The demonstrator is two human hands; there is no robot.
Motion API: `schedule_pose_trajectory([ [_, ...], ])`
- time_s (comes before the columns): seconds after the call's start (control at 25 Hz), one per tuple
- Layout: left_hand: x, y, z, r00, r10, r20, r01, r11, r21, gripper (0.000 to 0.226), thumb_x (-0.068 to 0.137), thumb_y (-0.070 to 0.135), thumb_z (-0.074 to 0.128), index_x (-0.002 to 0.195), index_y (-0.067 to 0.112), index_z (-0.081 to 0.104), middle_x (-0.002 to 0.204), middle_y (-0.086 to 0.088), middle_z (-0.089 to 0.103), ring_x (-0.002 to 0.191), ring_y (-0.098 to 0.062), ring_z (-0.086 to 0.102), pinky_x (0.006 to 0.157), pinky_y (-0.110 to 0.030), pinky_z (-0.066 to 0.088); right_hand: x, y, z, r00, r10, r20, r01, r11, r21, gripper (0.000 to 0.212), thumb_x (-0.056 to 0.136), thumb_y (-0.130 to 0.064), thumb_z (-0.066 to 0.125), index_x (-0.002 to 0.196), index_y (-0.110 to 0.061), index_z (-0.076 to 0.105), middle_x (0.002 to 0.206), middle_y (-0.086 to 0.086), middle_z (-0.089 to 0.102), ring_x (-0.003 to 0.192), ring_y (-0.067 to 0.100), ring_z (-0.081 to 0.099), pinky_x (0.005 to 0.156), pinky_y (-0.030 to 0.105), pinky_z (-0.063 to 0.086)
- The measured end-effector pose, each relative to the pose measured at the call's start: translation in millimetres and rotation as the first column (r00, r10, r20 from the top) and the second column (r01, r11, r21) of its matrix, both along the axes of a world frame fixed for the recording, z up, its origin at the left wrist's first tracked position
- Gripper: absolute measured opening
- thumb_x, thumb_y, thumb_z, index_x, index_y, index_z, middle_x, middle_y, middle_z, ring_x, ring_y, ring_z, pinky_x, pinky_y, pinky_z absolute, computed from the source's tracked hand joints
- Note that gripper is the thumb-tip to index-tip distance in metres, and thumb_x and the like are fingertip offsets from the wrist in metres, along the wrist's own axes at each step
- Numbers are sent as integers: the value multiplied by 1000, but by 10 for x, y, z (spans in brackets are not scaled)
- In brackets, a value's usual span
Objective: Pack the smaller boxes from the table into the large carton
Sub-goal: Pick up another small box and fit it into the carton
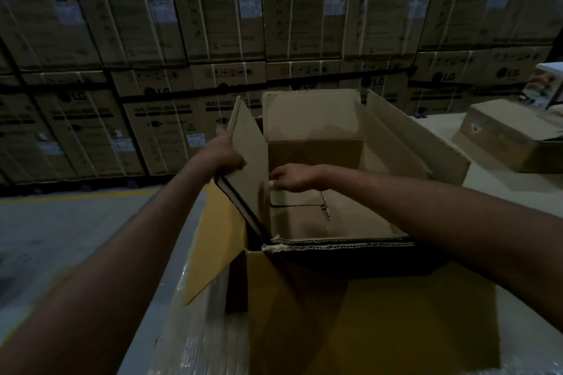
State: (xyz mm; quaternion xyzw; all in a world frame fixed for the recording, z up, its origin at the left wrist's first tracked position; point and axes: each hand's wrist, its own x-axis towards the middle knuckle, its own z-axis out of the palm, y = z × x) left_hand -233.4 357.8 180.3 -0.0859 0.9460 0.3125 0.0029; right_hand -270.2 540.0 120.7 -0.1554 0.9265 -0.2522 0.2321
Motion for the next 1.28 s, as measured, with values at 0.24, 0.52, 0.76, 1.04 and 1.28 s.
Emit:
schedule_pose_trajectory([
  [0.24,17,329,-13,932,-363,21,234,553,-800,75,85,37,76,151,30,40,166,-8,18,154,-34,10,122,-58,12,36,992,-3,891,42,-453,361,542,759,45,98,-34,53,139,-15,55,153,21,42,143,41,31,117,58,25],
  [0.52,-221,476,-123,992,-119,31,89,527,-845,63,95,43,62,151,25,39,164,-13,20,151,-47,13,114,-73,14,-38,2166,159,548,-226,-805,828,288,482,95,89,-44,64,161,-9,12,161,31,18,144,48,28,112,62,29],
  [0.76,-371,304,-231,982,63,-178,-171,699,-694,39,99,39,59,132,19,55,122,-17,53,105,-33,60,71,-41,48,-81,2301,311,433,-451,-781,859,470,204,67,82,-39,76,132,-4,49,116,14,65,99,28,68,68,33,46],
  [1.04,-447,109,-113,974,-46,-222,-112,751,-651,56,88,44,75,134,17,57,109,-11,67,94,-28,65,71,-36,56,17,2602,412,383,-708,-594,891,453,35,33,82,-36,67,103,-11,69,92,11,66,87,28,67,71,31,50],
  [1.28,-523,33,-94,972,-80,-222,-69,802,-593,67,84,45,78,139,15,55,123,-14,65,108,-31,63,78,-40,54,-19,2597,448,434,-665,-608,867,493,79,30,87,-42,61,95,-13,63,90,10,59,97,29,68,71,29,44],
])
